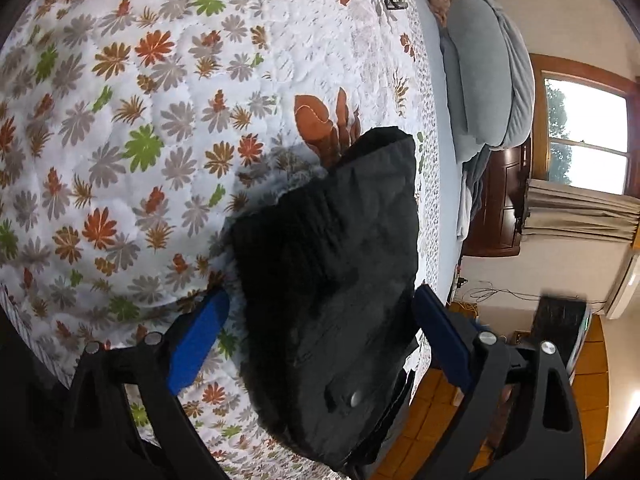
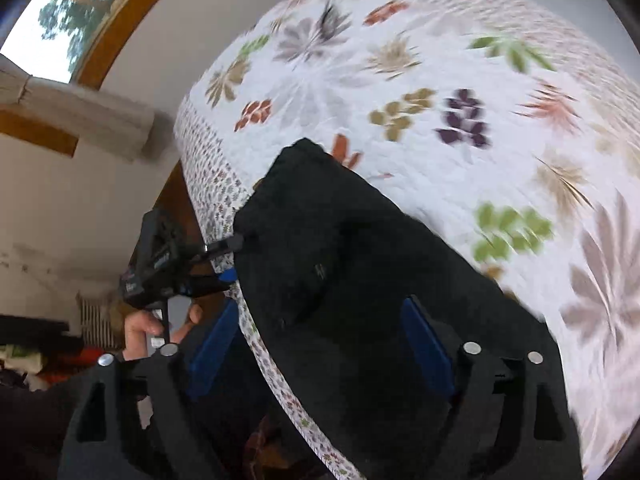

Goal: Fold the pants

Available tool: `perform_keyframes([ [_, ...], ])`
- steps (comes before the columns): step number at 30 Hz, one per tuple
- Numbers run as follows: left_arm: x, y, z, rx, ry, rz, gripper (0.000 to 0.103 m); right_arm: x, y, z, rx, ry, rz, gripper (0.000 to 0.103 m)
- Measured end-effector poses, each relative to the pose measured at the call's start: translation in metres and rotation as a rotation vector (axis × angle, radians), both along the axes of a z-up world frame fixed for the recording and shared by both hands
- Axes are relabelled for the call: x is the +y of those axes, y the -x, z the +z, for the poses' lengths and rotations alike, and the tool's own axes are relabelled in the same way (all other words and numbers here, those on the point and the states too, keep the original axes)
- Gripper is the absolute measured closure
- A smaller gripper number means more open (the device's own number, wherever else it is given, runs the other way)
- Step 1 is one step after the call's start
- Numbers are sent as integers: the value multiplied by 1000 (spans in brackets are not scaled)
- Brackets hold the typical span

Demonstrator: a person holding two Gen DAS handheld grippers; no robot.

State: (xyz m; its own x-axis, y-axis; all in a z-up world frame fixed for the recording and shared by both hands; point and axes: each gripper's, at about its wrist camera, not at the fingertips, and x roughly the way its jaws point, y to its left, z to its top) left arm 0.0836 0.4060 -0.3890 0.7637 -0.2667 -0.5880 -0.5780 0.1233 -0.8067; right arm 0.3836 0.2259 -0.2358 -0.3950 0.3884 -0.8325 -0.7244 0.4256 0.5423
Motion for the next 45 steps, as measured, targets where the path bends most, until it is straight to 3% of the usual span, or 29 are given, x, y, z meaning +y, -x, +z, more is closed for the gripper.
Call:
perform_keyframes([
  [1, -1, -3, -1, 5, 1, -14, 48, 16, -5, -5, 22, 18, 36, 14],
  [3, 1, -6, -5, 16, 26, -8, 51, 45, -11, -13, 31, 42, 102, 13],
  [5, 4, -6, -10, -6, 58, 0, 46, 75, -16, -24, 49, 62, 162, 13],
  [7, 7, -4, -17, -70, 108, 24, 26, 103, -18, -39, 69, 87, 238, 12],
  [9, 8, -5, -21, -112, 133, 39, 21, 126, -15, -53, 78, 117, 307, 12],
  [14, 8, -4, -26, -146, 163, 68, 19, 162, -4, -85, 95, 189, 437, 12],
  [18, 7, -1, -23, -129, 138, 59, 19, 182, 6, -102, 102, 230, 513, 12],
  [20, 7, -2, -23, -105, 122, 53, 25, 188, 11, -110, 103, 257, 544, 12],
  [24, 7, 5, -22, -46, 138, 66, 53, 194, 19, -117, 79, 288, 570, 16],
  [25, 8, 8, -25, -37, 146, 71, 57, 196, 21, -115, 76, 286, 568, 27],
  [28, 6, 10, -22, -20, 129, 66, 64, 195, 22, -112, 35, 294, 558, 44],
  [30, 7, 9, -18, -21, 110, 57, 70, 191, 24, -100, 2, 288, 553, 59],
  [32, 6, 6, -9, -41, 72, 34, 74, 183, 25, -82, -41, 281, 548, 68],
  [36, -3, 0, 17, -46, -60, -9, 77, 168, 33, -46, -114, 264, 533, 71],
  [39, -9, 3, 33, -73, -88, -14, 78, 152, 37, -19, -157, 246, 522, 72],
  [45, -39, 1, 93, -110, -195, -51, 79, 113, 35, 43, -230, 197, 477, 72],
])
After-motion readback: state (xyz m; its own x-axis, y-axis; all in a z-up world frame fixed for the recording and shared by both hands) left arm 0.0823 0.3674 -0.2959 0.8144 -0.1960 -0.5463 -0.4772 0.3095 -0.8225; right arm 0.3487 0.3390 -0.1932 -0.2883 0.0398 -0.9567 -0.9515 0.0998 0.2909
